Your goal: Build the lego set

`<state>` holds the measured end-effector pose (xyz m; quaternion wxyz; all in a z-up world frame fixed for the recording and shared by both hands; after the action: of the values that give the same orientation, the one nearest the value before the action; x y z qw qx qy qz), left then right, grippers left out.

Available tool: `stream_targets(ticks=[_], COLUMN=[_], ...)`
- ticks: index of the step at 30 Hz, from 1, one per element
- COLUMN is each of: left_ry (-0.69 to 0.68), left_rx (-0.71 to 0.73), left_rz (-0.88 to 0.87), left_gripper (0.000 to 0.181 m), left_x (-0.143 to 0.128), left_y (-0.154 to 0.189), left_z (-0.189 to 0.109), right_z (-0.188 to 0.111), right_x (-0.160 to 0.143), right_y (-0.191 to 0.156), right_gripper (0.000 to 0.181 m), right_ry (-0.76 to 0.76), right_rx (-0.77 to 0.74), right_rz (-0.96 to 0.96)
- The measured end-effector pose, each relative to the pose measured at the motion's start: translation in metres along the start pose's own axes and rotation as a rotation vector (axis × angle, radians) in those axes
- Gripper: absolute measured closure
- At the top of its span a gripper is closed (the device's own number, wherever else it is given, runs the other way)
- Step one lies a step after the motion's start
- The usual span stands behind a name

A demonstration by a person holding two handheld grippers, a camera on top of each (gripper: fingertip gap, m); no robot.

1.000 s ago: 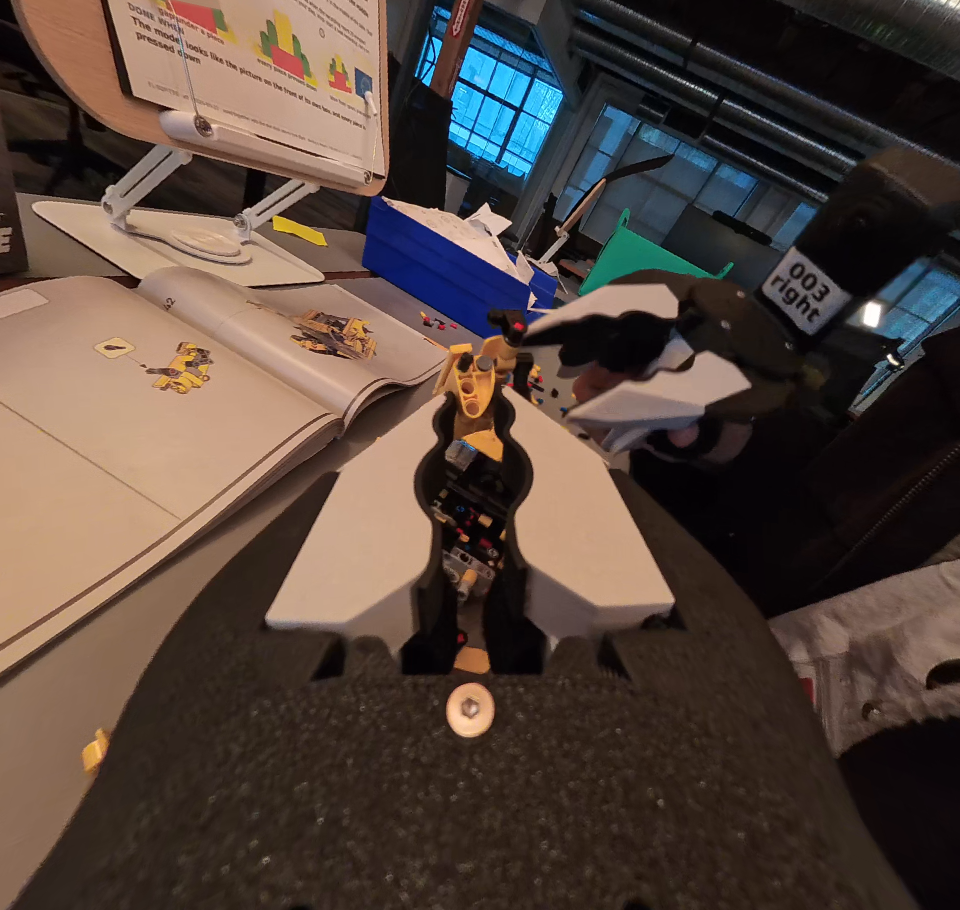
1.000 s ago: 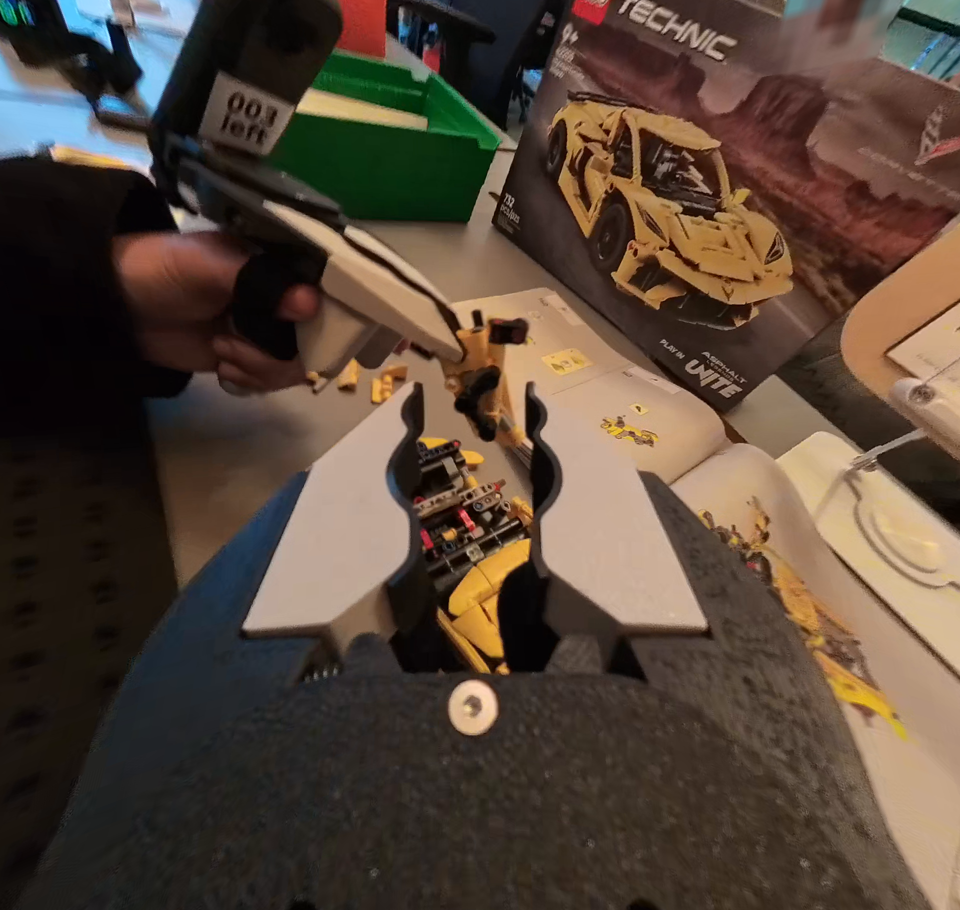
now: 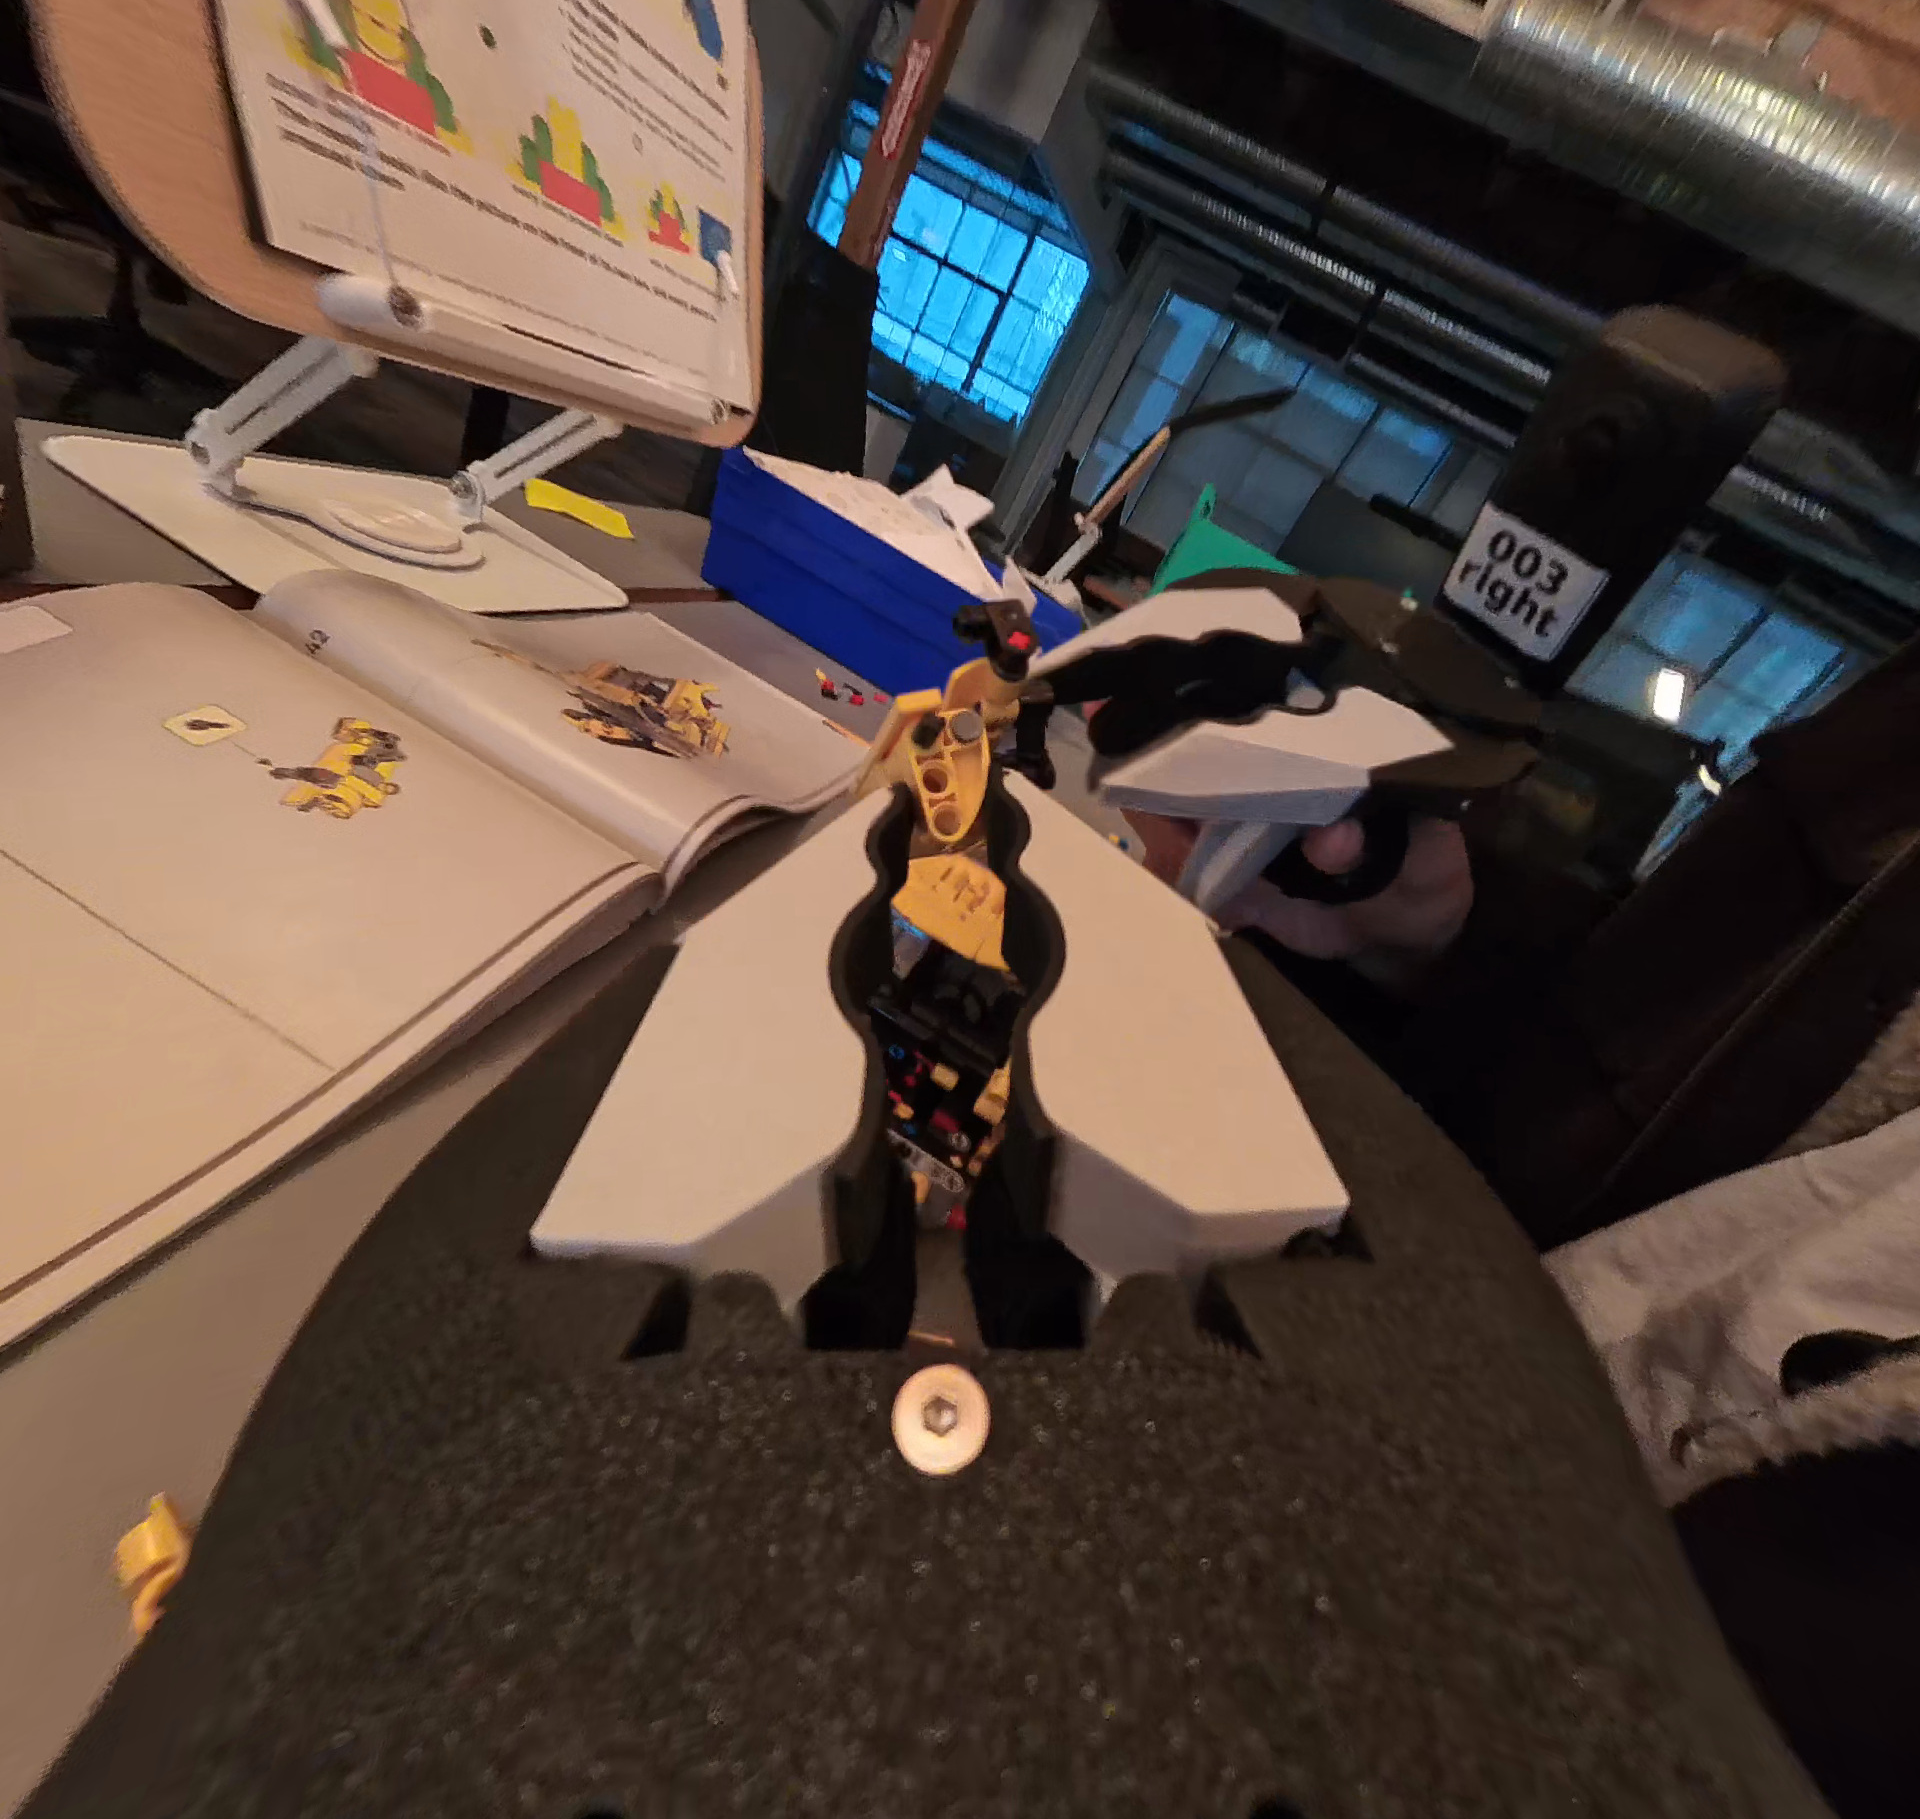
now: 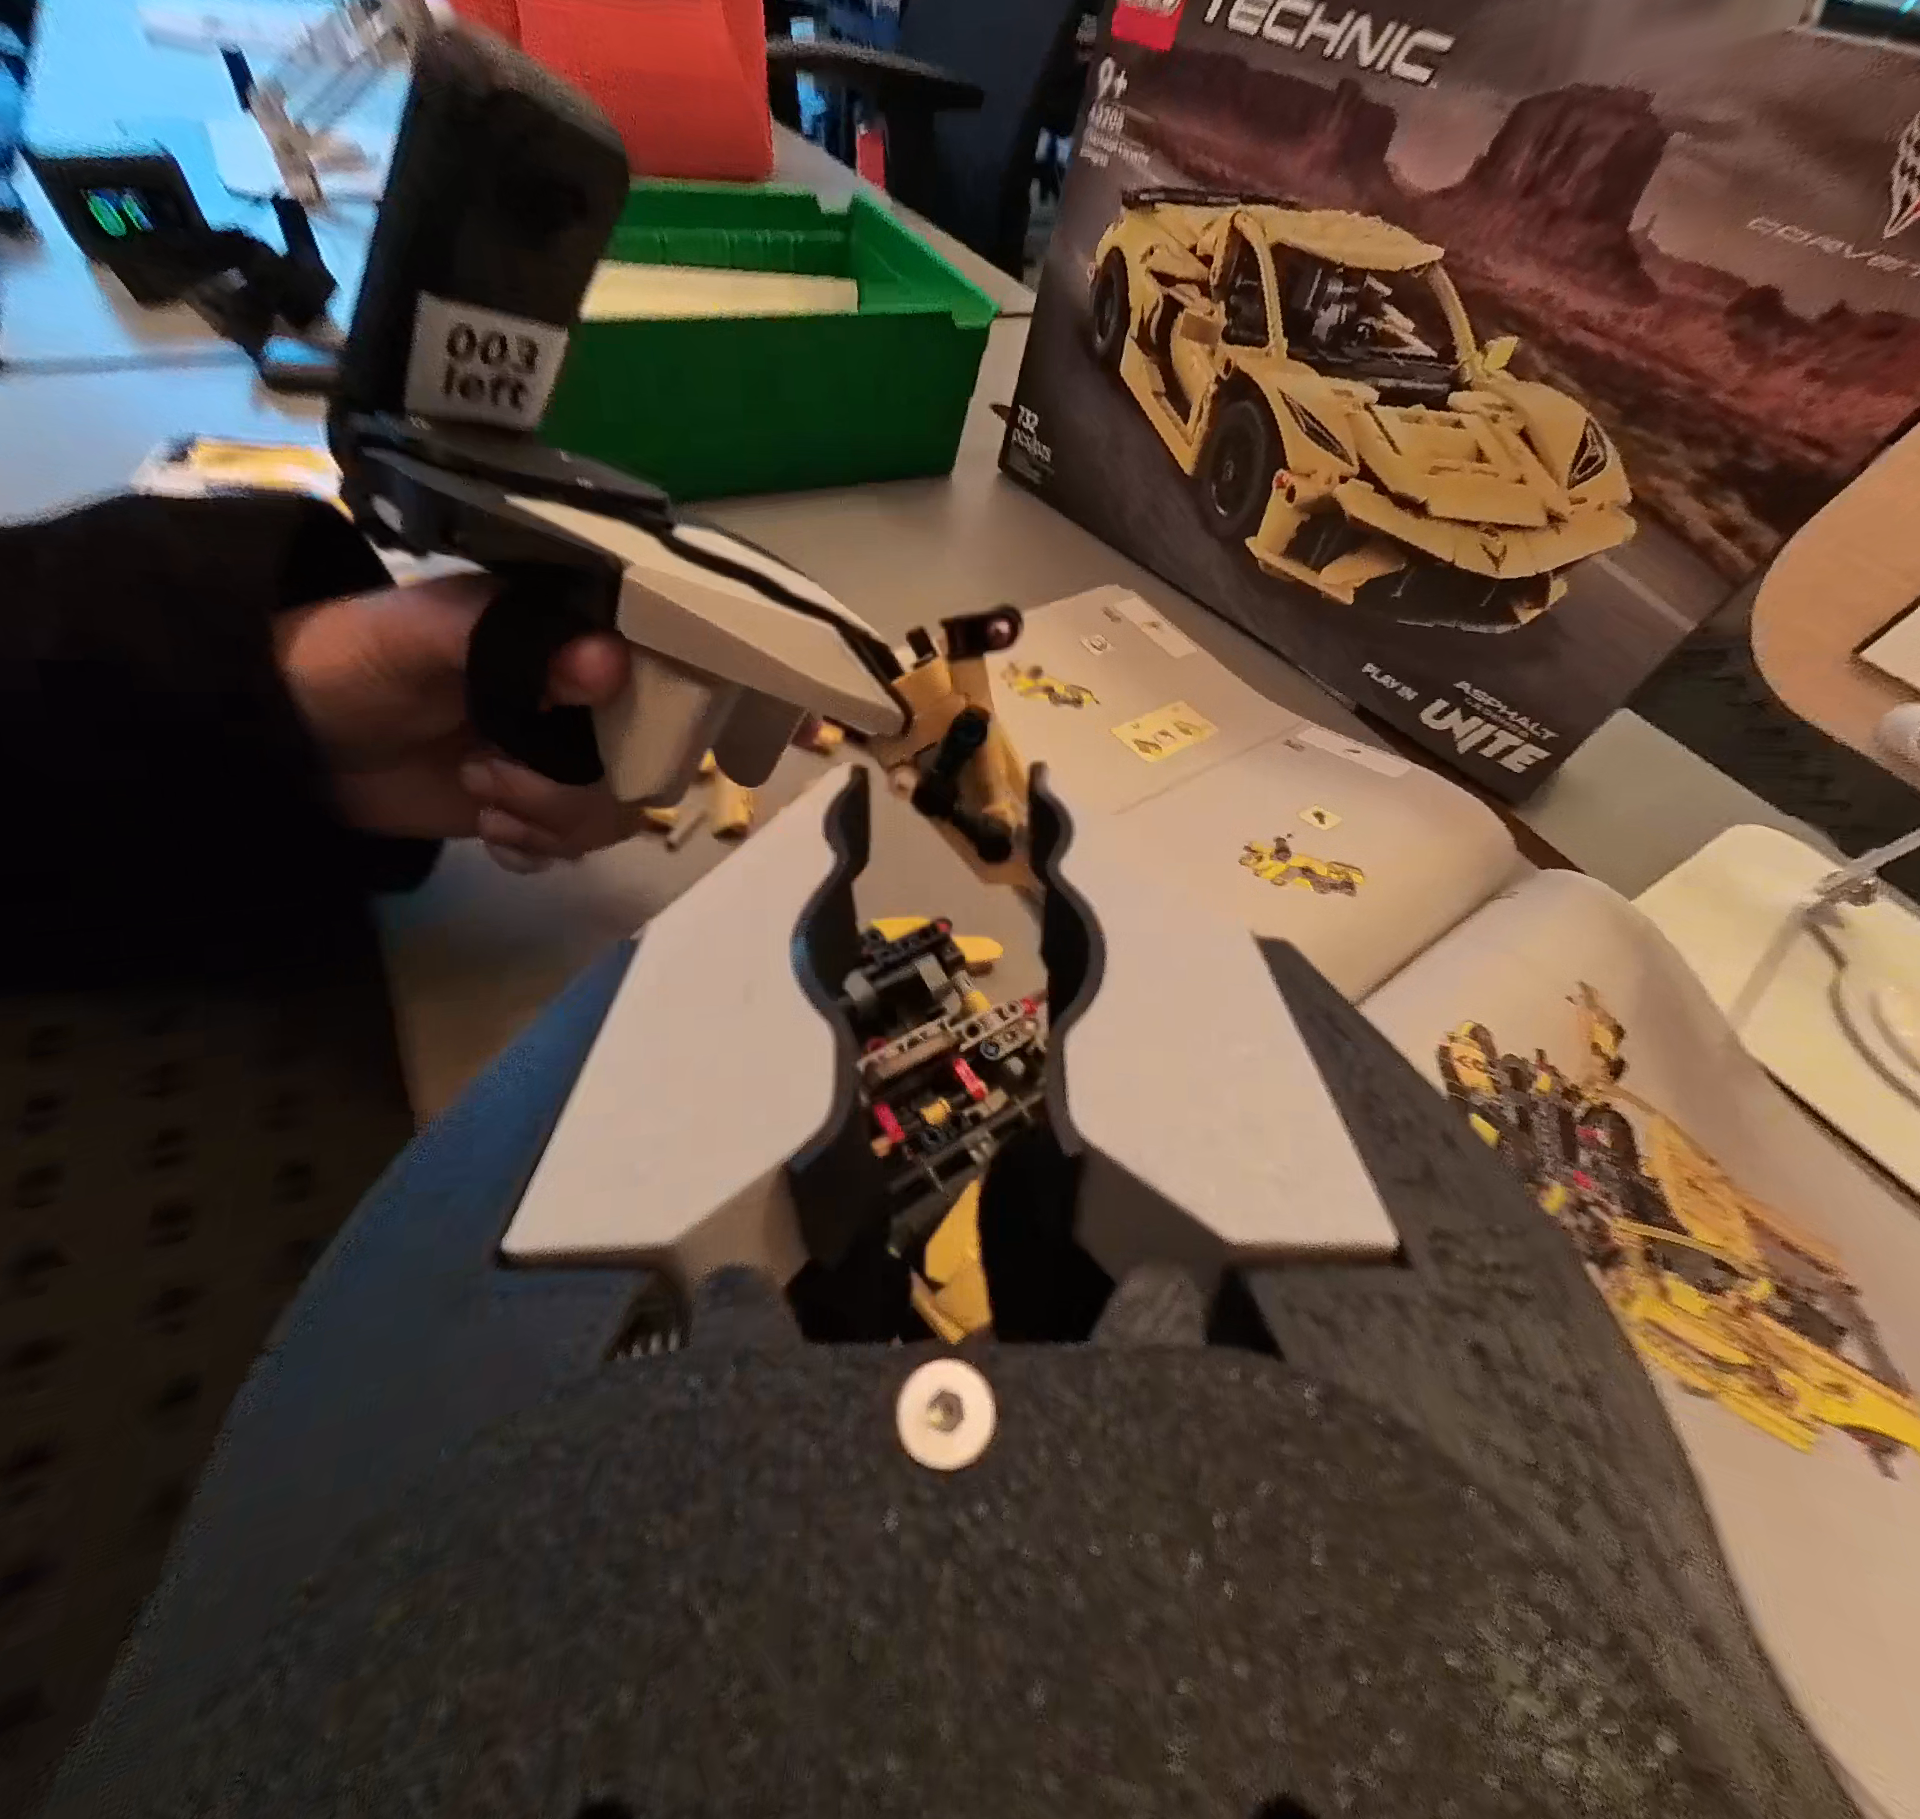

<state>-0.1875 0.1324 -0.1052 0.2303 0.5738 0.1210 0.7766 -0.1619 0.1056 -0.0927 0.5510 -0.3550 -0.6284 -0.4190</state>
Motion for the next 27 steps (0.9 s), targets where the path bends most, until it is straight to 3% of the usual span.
stream_targets(ticks=[7,12,27], left_ry=[0.287,0.481,0.437], left_rx=[0.078,0.066,-0.049], left_rz=[-0.12,-0.195,-0.165], left_gripper=[0.168,0.168,0.168], left_x=[0.059,0.093,0.086], left_y=[-0.029,-0.039,-0.017], left_z=[-0.032,-0.058,-0.047], right_z=[-0.008,-0.009,-0.005], right_x=[0.007,0.003,0.0], right_y=[0.009,0.015,0.01], right_gripper=[0.15,0.153,0.154], right_ry=[0.078,0.071,0.075], right_rx=[0.01,-0.005,0.029], right_rz=[0.214,0.214,0.23])
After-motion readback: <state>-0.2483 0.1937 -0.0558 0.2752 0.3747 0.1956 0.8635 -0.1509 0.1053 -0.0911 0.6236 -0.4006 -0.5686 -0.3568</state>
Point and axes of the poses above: each gripper's, where its closed fingertips meet, z out along the fingers, x out of its top, y = z × x across the jaws, the point moved 1 cm from there along -z, back along the fingers, and after that the axes turned 15 degrees about y, right-handed, at the moved point
